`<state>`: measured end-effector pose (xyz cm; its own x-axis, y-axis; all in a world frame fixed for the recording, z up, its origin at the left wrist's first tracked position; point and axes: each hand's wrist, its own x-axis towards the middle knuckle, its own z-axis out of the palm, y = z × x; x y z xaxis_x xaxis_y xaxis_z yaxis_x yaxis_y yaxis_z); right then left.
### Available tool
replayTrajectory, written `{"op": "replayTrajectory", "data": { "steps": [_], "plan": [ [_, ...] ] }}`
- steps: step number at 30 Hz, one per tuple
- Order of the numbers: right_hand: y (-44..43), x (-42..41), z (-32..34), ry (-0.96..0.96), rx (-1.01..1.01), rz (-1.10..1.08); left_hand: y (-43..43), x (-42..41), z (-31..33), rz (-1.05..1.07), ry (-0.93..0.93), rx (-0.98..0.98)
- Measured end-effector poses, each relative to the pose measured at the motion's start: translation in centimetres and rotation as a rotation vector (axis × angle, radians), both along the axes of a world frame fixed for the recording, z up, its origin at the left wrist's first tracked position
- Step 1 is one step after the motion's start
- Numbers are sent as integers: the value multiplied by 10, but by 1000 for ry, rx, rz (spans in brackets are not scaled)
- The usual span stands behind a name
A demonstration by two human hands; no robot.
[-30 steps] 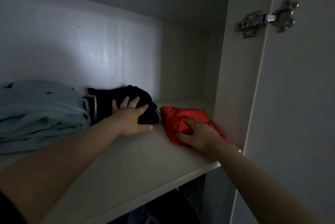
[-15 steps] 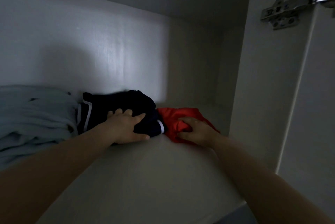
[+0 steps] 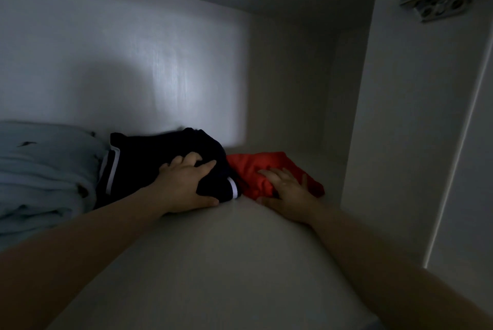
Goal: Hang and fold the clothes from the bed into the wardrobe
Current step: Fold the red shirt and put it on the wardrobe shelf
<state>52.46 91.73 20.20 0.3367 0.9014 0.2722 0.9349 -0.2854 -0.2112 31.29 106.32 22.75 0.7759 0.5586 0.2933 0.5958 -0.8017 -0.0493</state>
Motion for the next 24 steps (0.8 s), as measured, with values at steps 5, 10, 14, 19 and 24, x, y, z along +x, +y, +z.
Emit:
{"op": "replayTrajectory", "data": {
  "steps": [5,10,14,19,24],
  "plan": [
    [25,19,1,25,22,37,0,1,-2,10,-2,33],
    [41,29,0,30,58,66,0,4,-2,18,18,33],
    [39,25,1,58,95,56,-1,4,-1,37,28,33],
    [22,16,7,179,249,94,-15,-1,-1,24,-91,-31],
    [-18,-12,15,332,389,44,-58,-22,6,-41,-257,-132]
  ]
}}
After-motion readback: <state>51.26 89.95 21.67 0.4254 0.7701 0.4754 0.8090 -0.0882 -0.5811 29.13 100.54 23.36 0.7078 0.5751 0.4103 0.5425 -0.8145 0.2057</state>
